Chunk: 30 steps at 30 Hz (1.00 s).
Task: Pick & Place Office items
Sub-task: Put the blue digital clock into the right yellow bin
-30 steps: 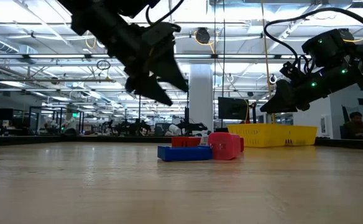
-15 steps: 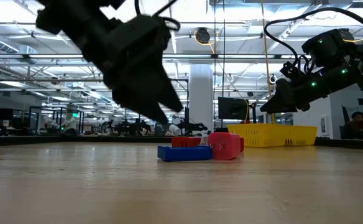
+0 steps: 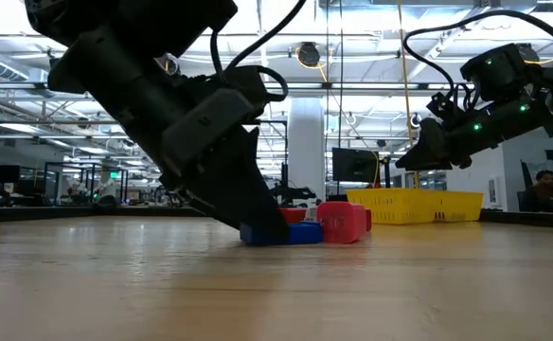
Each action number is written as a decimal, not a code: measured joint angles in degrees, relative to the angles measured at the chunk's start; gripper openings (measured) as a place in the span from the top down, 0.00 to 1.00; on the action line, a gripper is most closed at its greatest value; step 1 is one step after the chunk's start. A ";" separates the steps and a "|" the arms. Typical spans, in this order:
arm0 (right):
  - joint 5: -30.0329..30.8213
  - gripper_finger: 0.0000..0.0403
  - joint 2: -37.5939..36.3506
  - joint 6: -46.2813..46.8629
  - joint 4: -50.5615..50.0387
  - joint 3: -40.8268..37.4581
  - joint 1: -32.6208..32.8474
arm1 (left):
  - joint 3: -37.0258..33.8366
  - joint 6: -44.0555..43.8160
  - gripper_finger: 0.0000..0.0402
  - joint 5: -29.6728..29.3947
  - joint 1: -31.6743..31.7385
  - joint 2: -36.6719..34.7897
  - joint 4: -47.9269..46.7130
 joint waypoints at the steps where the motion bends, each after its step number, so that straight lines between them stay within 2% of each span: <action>1: 0.00 0.60 0.00 0.00 0.02 0.00 0.00 | -0.03 0.40 0.10 0.10 0.11 -0.15 -0.29; 4: 0.00 0.60 0.00 0.00 0.00 0.00 0.00 | -0.07 0.78 0.19 0.09 0.21 -0.19 -0.98; 12: 0.00 0.60 0.00 0.01 -0.04 0.00 0.00 | -0.12 1.12 0.55 0.22 0.55 -0.21 -1.93; 14: -0.01 0.60 0.00 0.02 -0.05 0.00 0.00 | -0.14 2.31 0.62 0.66 0.72 -0.76 -2.50; 17: -0.02 0.60 0.00 0.00 -0.05 0.00 0.00 | -0.25 4.45 0.62 1.48 0.99 -2.72 -4.35; 21: -0.02 0.60 0.00 0.01 0.46 0.00 0.00 | -0.37 5.50 0.62 1.00 1.34 -9.05 -8.17; 25: -0.42 0.60 0.00 0.16 0.91 0.00 0.01 | -0.27 8.67 0.62 -6.83 1.22 -16.01 -10.39; 27: -3.17 0.60 -0.02 1.13 1.69 0.00 0.02 | -0.29 12.70 0.60 -11.90 0.82 -18.56 -10.26; 30: -10.40 0.60 -0.02 3.44 4.36 0.00 0.02 | -0.21 20.98 0.58 -19.25 0.70 -20.72 -6.67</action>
